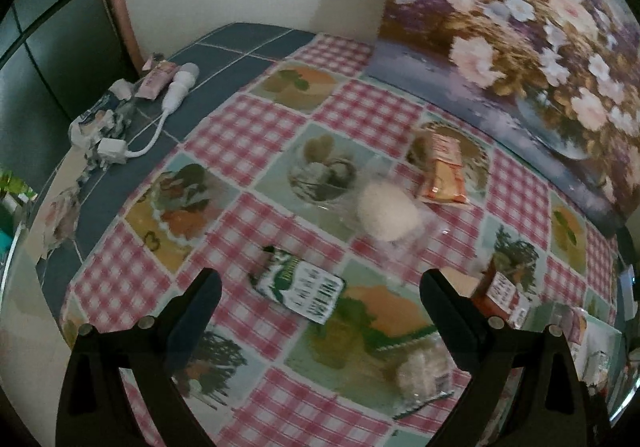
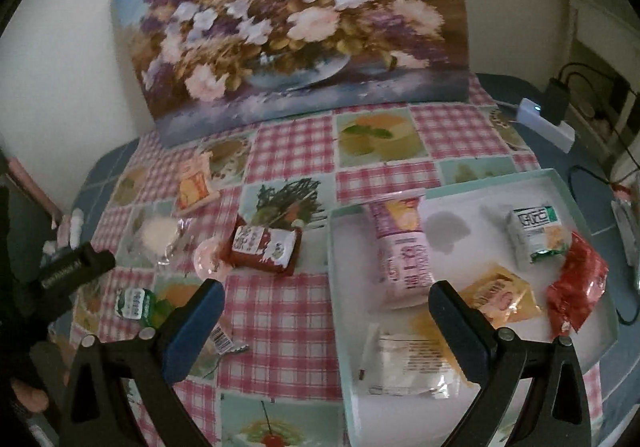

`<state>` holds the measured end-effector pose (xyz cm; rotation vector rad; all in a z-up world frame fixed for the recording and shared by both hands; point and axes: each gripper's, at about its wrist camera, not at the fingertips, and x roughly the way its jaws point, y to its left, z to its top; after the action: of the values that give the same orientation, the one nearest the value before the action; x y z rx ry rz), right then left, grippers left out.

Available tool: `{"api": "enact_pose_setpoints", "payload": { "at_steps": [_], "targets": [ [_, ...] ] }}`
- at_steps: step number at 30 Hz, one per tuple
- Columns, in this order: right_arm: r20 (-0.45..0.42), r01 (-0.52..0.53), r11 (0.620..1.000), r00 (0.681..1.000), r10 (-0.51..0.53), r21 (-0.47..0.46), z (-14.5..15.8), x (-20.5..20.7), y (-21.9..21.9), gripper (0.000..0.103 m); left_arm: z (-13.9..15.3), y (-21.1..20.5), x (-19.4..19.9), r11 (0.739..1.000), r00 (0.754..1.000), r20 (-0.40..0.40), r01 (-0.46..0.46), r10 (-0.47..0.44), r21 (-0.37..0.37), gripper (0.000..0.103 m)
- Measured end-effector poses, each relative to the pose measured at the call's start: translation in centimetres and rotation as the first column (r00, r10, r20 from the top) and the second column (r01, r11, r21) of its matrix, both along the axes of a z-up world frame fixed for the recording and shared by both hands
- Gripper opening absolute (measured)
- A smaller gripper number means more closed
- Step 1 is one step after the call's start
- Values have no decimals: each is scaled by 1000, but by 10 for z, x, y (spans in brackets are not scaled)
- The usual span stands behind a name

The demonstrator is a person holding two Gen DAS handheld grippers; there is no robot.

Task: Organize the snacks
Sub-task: 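Move both tools back to the snack pile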

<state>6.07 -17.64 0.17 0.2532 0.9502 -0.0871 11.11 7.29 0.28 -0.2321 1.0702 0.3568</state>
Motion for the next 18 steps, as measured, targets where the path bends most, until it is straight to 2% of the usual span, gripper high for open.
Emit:
{"api": "enact_pose_setpoints", "payload": {
  "at_steps": [15,18],
  "targets": [
    [-57,-93,996,994,93,-7,-21,18,53,103,-14,66,2,994,996,-26,-90,88,-65,99],
    [-74,-105,995,992,104,-1,-27,21,61,103,-20,75,3,994,994,-46,-98,95,-55,99]
  ]
}}
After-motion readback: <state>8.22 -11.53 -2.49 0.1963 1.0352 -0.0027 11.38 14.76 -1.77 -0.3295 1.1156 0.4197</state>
